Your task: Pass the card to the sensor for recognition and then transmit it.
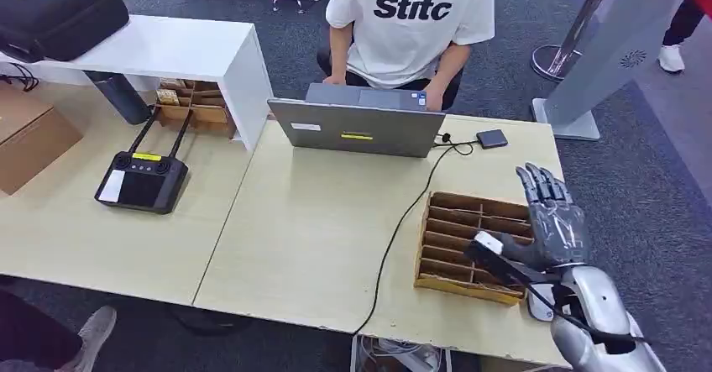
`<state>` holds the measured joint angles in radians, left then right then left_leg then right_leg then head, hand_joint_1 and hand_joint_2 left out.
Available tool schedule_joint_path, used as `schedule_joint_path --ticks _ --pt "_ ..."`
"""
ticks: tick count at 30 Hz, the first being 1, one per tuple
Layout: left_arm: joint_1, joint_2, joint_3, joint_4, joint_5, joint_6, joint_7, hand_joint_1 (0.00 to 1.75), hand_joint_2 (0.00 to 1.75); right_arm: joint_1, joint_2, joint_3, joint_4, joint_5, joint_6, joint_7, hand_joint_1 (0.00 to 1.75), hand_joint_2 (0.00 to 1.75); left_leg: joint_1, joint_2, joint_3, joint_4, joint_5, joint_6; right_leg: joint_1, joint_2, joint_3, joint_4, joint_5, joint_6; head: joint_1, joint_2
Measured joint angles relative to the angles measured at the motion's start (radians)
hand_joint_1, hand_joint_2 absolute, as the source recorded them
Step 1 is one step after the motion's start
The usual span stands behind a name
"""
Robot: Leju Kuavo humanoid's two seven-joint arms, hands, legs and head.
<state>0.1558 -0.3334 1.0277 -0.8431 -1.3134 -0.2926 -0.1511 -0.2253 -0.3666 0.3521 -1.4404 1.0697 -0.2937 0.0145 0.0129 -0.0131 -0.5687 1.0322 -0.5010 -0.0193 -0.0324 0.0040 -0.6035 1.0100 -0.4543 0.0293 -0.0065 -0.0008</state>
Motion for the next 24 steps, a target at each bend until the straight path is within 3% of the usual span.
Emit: schedule_joint_path --ticks 24 --pt "0.000 -0.001 0.023 -0.005 -0.019 -0.007 -0.008 0.00 1.75 0.000 0.012 0.001 0.069 0.008 -0.008 0.005 0.00 1.75 0.000 0.000 0.000 0.000 0.000 0.000 0.000 0.000 0.000 0.000 0.000 0.000 0.000 0.000"
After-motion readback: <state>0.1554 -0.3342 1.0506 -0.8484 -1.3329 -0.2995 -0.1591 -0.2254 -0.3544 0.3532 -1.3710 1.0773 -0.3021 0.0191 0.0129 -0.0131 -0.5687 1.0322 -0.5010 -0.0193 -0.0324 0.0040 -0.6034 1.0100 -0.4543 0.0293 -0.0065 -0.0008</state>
